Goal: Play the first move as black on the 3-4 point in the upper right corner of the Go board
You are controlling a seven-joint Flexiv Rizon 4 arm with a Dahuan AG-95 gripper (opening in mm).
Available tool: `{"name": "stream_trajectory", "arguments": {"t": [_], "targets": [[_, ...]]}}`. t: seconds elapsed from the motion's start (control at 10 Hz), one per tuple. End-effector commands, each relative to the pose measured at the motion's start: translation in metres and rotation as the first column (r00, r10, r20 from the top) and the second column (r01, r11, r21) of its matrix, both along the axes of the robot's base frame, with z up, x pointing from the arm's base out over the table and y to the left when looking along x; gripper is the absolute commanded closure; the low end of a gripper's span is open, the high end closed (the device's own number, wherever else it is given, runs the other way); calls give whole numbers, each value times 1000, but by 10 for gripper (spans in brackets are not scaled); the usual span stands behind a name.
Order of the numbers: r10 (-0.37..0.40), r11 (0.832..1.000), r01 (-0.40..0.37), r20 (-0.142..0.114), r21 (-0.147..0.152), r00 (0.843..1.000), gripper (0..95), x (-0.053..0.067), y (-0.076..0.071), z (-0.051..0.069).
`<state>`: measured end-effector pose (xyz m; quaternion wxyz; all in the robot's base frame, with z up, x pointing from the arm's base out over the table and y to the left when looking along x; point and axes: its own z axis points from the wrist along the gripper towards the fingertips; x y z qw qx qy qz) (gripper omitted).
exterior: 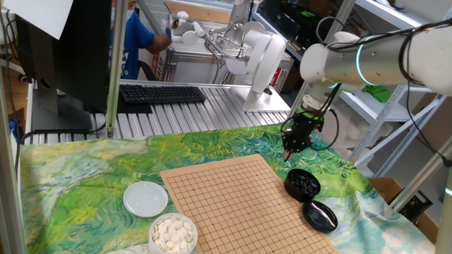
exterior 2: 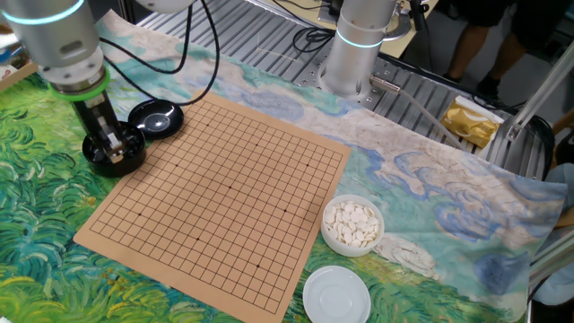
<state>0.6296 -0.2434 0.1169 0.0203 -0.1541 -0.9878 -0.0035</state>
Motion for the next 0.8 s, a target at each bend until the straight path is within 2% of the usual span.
{"name": "stream_trajectory", "arguments": {"t": [0.1,0.3,0.8], "targets": [[13,997,-12,8,-81,1000,950,-3,0,0],[-42,996,43,22,-75,999,950,-3,0,0],[-96,995,96,18,-34,995,950,-3,0,0]]}}
